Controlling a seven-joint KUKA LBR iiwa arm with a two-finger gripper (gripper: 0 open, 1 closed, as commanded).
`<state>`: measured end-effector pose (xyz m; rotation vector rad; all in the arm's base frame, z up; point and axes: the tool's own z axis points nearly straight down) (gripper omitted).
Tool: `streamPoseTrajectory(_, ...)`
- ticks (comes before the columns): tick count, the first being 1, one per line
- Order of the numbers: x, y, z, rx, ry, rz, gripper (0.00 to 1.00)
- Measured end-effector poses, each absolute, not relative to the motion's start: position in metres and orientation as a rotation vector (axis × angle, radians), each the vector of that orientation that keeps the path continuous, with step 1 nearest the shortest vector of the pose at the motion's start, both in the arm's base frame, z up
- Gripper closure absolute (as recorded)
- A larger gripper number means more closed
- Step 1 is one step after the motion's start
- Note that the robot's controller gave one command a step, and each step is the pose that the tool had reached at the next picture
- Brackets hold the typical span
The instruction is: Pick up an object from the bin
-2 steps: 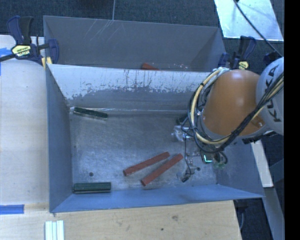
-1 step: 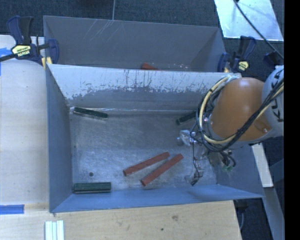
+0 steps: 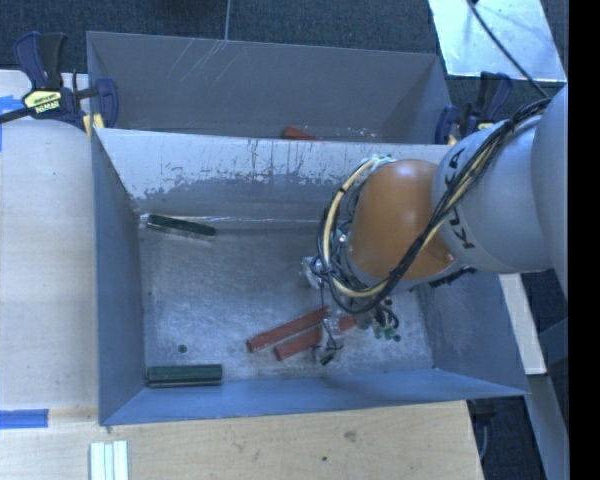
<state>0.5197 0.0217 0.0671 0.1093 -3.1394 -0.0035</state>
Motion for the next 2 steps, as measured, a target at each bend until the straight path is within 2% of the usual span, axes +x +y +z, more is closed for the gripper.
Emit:
streamPoseTrajectory(1,0.52,0.018,0.071,0.101,-3.143,0.0,1.0)
streamPoseTrajectory(2,0.528,0.015,0.227,0.162,-3.15,0.001,1.0)
